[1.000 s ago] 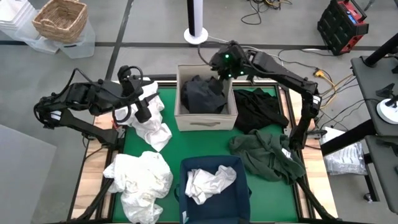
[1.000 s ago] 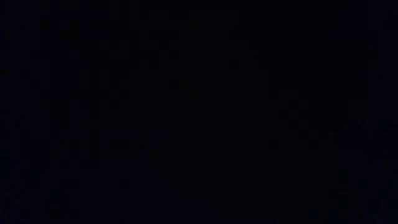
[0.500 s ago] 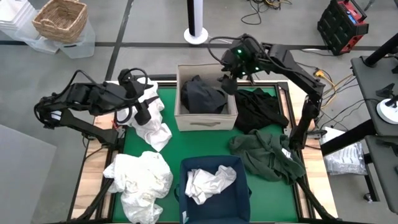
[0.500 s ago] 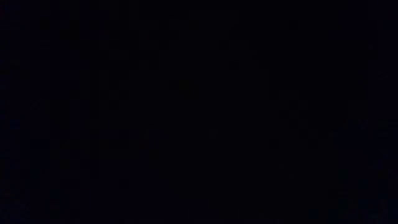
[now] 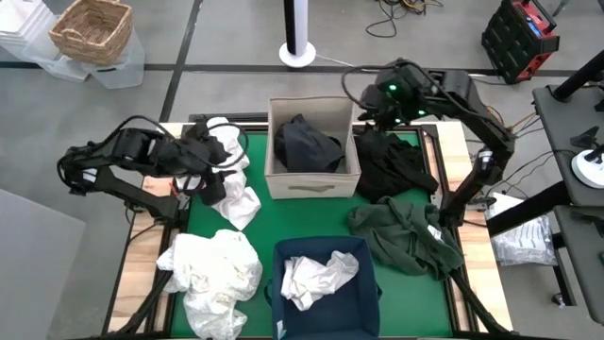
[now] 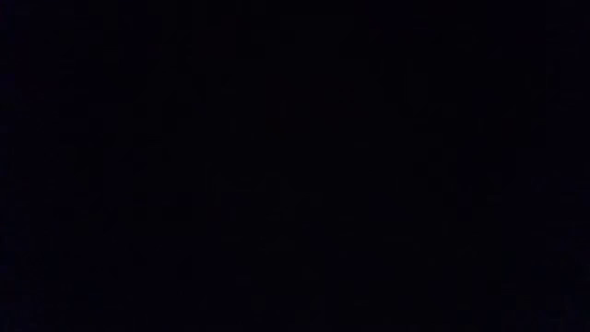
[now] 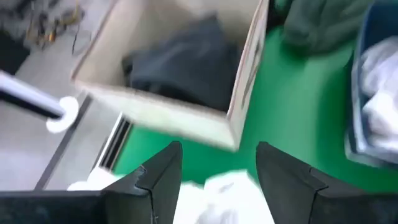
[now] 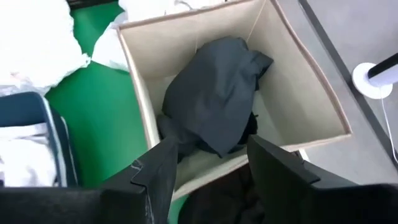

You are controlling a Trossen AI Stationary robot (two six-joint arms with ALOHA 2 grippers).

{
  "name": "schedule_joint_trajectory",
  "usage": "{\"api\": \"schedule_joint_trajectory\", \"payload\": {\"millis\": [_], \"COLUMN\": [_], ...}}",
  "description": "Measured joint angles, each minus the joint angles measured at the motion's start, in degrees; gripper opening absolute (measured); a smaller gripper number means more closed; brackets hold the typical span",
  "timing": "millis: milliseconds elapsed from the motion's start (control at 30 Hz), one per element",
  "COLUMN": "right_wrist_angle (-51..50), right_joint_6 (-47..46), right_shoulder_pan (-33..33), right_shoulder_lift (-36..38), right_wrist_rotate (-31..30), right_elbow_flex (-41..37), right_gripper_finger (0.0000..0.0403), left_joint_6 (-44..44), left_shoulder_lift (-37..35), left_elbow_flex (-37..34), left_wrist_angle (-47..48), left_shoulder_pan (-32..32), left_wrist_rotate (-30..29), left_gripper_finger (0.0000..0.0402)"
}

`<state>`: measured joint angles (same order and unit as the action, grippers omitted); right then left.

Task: Sort clothes
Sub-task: Put the white polo shirt into the blue laundry bin

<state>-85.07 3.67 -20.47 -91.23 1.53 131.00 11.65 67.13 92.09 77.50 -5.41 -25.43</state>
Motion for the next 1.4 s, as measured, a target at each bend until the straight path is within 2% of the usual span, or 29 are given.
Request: {"api": "schedule_joint_trajectory", "payload": {"millis": [167,333,467,667,733,1033,1233,1400], "right_wrist_angle": [-0.28,-0.01,-0.01,0.08,0.07,0.09,0.57,1.6], "right_joint_6": [-0.71,-0.73,-0.72,0.38,0.41,0.43,0.1,-0.14], "right_shoulder_pan": [-0.02,0.0,-0.02,-0.02,-0.02,-0.02,-0.02,-0.02], "right_shoulder_lift": [2.71,4.52,4.95,4.93,4.91,4.86,4.86,4.86], "right_wrist_rotate": [-0.03,-0.04,-0.04,-0.06,-0.05,-0.08,-0.1,-0.1], "right_elbow_flex": [0.0,0.0,-0.02,-0.3,-0.63,-1.76,-3.76,-5.61], "right_gripper_finger": [0.0178,0.018,0.0184,0.018,0.0178,0.0185,0.0176,0.0179], "left_joint_6": [0.06,-0.19,-1.77,-2.12,-2.15,-7.61,-11.15,-14.72], "left_shoulder_lift": [1.12,0.42,-1.89,-7.8,-8.59,-8.76,-7.73,-7.43], "left_elbow_flex": [-1.22,-5.87,-12.5,-26.15,-29.92,-41.66,-46.46,-49.55], "left_wrist_angle": [7.14,8.07,7.14,-3.66,-6.26,-9.06,-13.57,-16.39], "left_shoulder_pan": [0.04,1.12,2.09,5.47,6.01,9.2,10.21,12.61], "left_wrist_rotate": [-3.43,-5.93,-3.51,5.83,6.67,4.09,-7.82,-3.67], "left_gripper_finger": [0.0183,0.0183,0.0183,0.0183,0.0183,0.0183,0.0183,0.0183]}}
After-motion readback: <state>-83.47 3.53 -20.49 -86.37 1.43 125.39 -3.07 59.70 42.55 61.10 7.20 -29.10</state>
